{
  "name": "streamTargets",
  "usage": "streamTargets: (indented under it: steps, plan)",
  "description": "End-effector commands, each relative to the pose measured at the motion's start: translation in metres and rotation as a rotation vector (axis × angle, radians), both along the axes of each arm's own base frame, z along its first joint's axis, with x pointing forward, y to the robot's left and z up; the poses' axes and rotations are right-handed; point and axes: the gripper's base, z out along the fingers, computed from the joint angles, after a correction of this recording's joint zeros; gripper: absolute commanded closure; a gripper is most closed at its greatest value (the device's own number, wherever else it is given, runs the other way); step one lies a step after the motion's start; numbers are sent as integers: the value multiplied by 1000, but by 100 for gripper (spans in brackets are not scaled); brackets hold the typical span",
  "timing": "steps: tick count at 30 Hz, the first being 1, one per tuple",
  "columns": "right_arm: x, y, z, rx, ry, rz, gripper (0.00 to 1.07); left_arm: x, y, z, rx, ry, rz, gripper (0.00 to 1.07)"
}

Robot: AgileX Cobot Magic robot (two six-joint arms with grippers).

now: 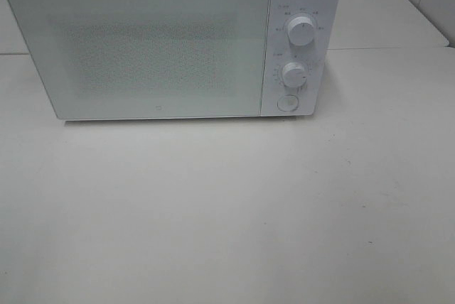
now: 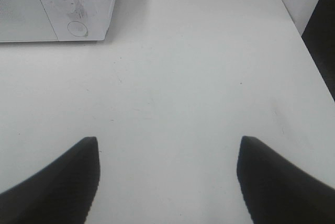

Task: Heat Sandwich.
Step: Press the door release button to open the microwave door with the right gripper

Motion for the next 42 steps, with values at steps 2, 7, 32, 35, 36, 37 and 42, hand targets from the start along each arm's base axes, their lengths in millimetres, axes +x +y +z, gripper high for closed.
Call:
streamTargets:
  steps: [2, 7, 32, 35, 36, 37, 42]
  plan:
    - [-5, -1, 2, -3, -55, -6, 31, -2, 0, 0, -2, -29, -1, 8]
    - [4, 0, 17, 0, -91, -3, 31, -2, 0, 0, -2, -29, -1, 8]
    - [167, 25, 19, 25, -285, 41, 31, -2, 0, 0, -2, -29, -1, 8]
    - [191, 28, 11, 35, -307, 46, 31, -2, 0, 0, -2, -29, -1, 8]
    - [197, 29, 9, 38, -319, 48, 31, -2, 0, 0, -2, -29, -1, 8]
    - [197, 29, 9, 38, -319, 48, 31, -2, 0, 0, -2, -29, -1, 8]
    - [219, 33, -5, 53, -370, 55, 31, -2, 0, 0, -2, -29, -1, 8]
